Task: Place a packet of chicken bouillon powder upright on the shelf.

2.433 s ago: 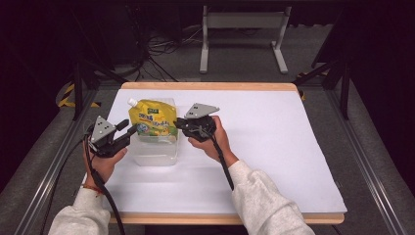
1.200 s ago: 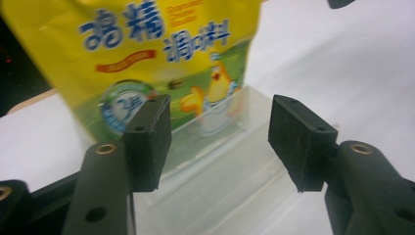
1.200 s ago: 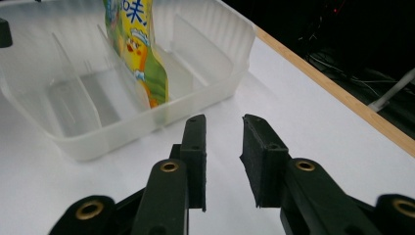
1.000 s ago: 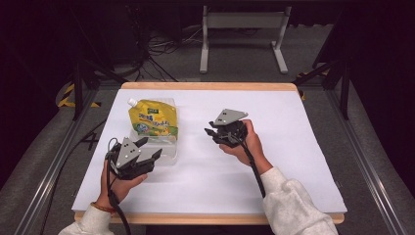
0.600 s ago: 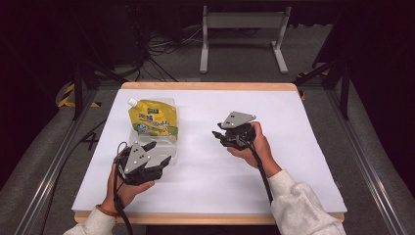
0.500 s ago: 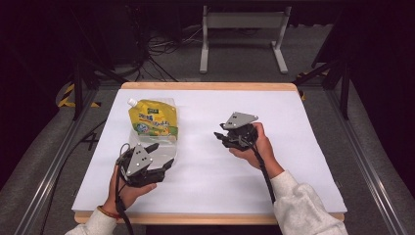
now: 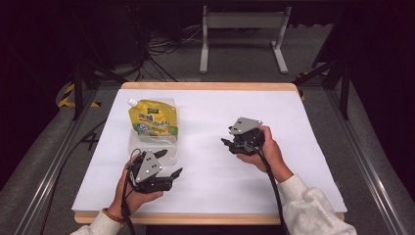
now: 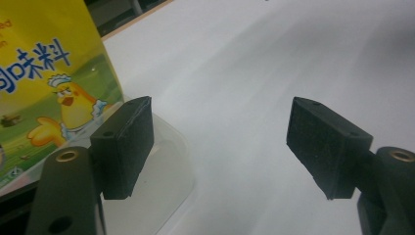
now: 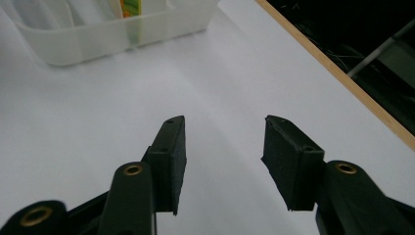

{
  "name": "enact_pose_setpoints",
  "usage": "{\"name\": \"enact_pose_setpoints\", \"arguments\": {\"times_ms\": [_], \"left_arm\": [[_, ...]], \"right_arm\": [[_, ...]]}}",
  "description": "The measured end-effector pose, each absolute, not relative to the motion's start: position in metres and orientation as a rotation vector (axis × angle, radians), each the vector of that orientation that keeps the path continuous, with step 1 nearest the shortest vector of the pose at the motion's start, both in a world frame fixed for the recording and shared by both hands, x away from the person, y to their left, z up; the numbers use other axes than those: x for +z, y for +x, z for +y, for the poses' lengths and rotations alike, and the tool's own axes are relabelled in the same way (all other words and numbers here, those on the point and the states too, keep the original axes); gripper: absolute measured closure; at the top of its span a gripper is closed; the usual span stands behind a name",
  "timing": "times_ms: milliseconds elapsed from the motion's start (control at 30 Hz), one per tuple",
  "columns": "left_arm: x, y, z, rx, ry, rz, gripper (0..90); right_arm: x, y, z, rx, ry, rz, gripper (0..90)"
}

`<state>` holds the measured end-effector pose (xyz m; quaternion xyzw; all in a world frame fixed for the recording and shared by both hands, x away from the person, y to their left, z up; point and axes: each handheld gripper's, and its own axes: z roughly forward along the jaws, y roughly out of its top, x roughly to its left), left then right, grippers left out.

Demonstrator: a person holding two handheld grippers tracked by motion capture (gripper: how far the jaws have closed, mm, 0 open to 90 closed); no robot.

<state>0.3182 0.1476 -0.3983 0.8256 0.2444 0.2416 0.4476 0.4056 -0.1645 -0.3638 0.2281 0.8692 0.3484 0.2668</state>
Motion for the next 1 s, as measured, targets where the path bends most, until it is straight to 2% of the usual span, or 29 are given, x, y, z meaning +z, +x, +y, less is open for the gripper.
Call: {"name": "enact_pose_setpoints", "arguments": {"times_ms": [1000], "left_arm": [[-0.421, 0.312, 0.124, 0.516, 2.175, 0.529, 14.6]], "right_arm": [[-0.385, 0.377, -0.227, 0.845, 0.677, 2.35, 34.9]]}}
